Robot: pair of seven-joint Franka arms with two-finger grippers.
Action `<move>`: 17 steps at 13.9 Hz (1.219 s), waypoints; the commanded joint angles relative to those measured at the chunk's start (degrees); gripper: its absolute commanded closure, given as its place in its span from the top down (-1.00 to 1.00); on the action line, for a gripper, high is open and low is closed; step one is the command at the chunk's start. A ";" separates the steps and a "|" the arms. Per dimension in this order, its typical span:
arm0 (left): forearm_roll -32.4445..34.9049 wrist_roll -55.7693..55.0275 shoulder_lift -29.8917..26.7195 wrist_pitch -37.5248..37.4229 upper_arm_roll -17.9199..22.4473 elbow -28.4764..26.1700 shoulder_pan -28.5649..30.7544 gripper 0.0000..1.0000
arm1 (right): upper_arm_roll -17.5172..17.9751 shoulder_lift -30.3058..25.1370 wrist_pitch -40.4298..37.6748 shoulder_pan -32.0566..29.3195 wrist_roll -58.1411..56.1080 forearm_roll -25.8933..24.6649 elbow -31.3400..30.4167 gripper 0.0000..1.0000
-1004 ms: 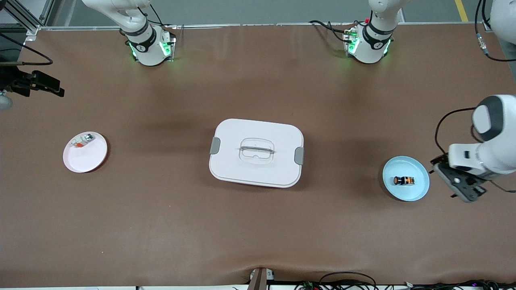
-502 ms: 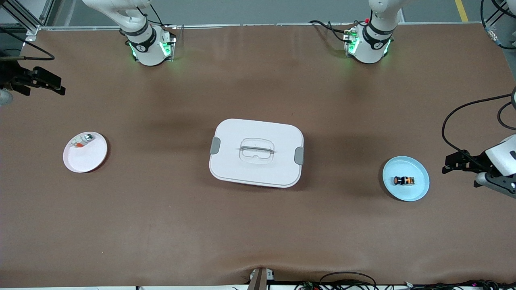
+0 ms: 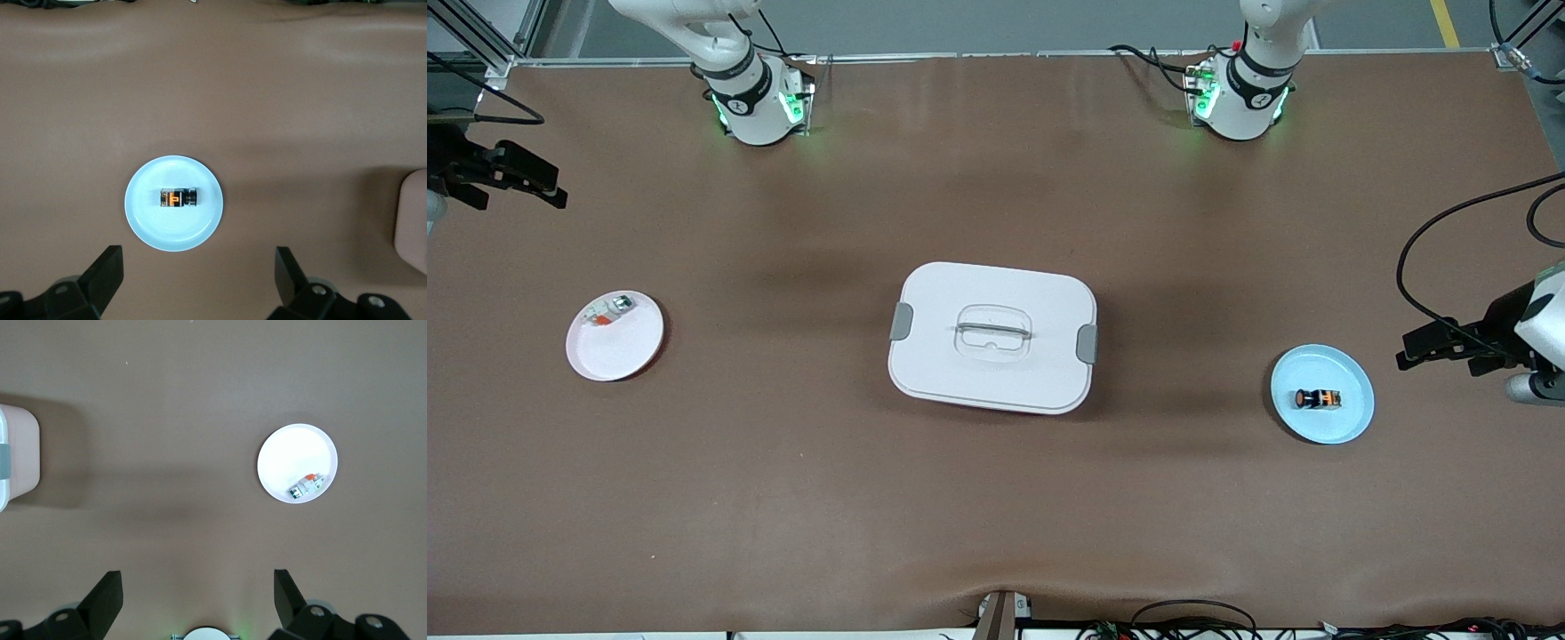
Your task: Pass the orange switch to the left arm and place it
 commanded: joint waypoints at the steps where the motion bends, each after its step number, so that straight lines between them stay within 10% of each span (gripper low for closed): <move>1: -1.00 -7.31 -4.31 -2.72 -1.74 -0.07 -1.49 1.00 | 0.27 -2.24 1.85 -0.40 -0.33 0.03 -2.15 1.00; 5: -5.64 -7.52 -9.51 -7.37 15.10 -0.60 -18.26 1.00 | 0.19 -2.68 2.55 -0.57 -0.16 0.73 -2.15 1.00; 12: -6.01 -6.91 -20.58 -10.88 26.98 -9.65 -29.09 1.00 | -0.08 -3.03 2.55 -1.71 0.90 1.96 -2.15 1.00; 17: -5.57 -6.55 -28.75 -11.24 27.17 -18.08 -31.03 1.00 | -0.08 -3.12 2.20 -1.81 0.90 2.49 -2.24 1.00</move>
